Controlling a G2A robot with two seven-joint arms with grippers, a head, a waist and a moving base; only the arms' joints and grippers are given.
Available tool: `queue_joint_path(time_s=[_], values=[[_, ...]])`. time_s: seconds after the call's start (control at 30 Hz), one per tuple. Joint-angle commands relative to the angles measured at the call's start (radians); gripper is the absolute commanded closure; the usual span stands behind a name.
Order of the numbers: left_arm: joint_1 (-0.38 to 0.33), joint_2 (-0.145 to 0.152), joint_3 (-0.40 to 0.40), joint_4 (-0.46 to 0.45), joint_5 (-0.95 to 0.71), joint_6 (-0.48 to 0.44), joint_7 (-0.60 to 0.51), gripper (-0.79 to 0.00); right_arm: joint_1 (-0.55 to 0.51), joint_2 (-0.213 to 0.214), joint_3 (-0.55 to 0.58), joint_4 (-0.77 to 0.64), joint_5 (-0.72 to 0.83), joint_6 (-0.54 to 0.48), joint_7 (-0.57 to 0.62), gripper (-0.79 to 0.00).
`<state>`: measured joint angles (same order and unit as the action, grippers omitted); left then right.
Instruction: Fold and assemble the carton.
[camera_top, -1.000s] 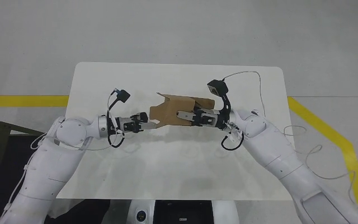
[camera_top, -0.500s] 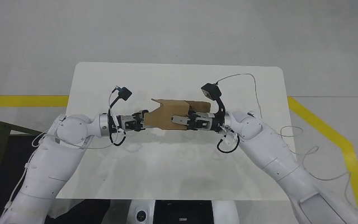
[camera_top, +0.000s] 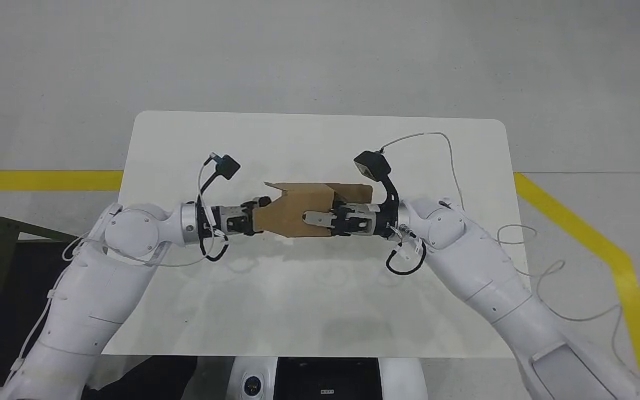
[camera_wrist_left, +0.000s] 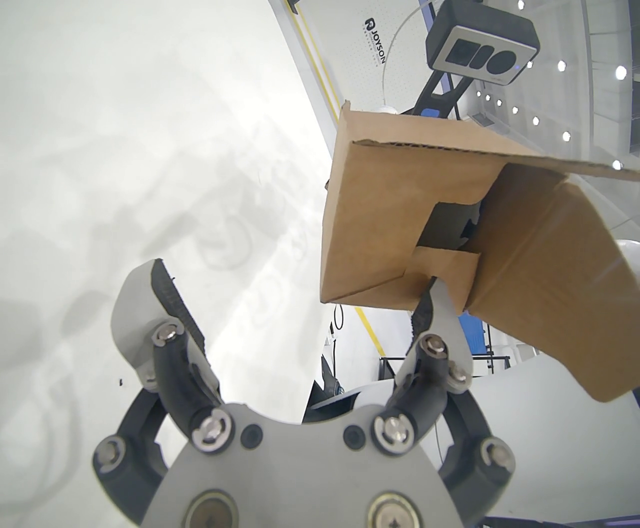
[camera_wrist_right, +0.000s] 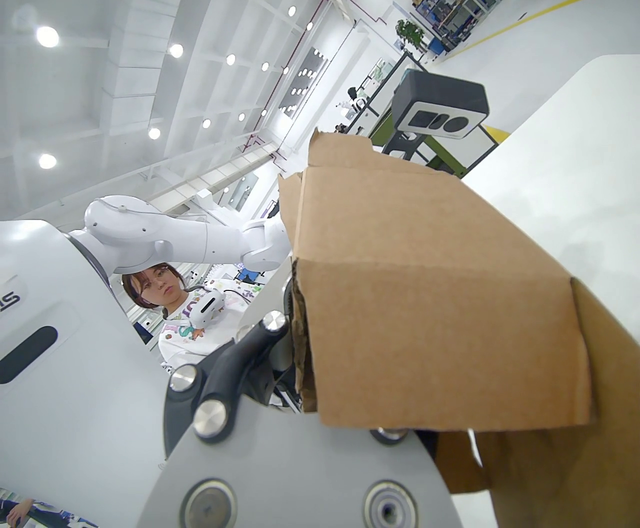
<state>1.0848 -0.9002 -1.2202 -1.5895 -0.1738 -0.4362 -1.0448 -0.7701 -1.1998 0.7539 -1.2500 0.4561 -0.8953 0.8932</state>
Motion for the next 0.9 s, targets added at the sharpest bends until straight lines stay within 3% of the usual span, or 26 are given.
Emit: queue_joint_path(time_s=[0.0, 0.3, 0.7, 0.87], values=[[0.0, 0.0, 0.003, -0.002, -0.001, 0.0, -0.003, -0.785, -0.001, -0.001, 0.002, 0.0, 0.0, 0.0, 0.002, 0.0], [0.0, 0.0, -0.002, 0.011, 0.02, 0.001, 0.019, -0.785, -0.018, 0.002, 0.024, 0.005, 0.004, 0.009, 0.033, 0.0], [0.002, 0.009, -0.079, 0.031, 0.089, 0.026, 0.115, -0.785, -0.082, 0.027, 0.048, -0.068, 0.04, 0.094, 0.126, 0.0], [-0.003, 0.012, -0.095, -0.002, 0.171, 0.017, 0.145, -0.785, -0.081, 0.026, 0.025, -0.085, 0.062, 0.12, 0.151, 0.0]])
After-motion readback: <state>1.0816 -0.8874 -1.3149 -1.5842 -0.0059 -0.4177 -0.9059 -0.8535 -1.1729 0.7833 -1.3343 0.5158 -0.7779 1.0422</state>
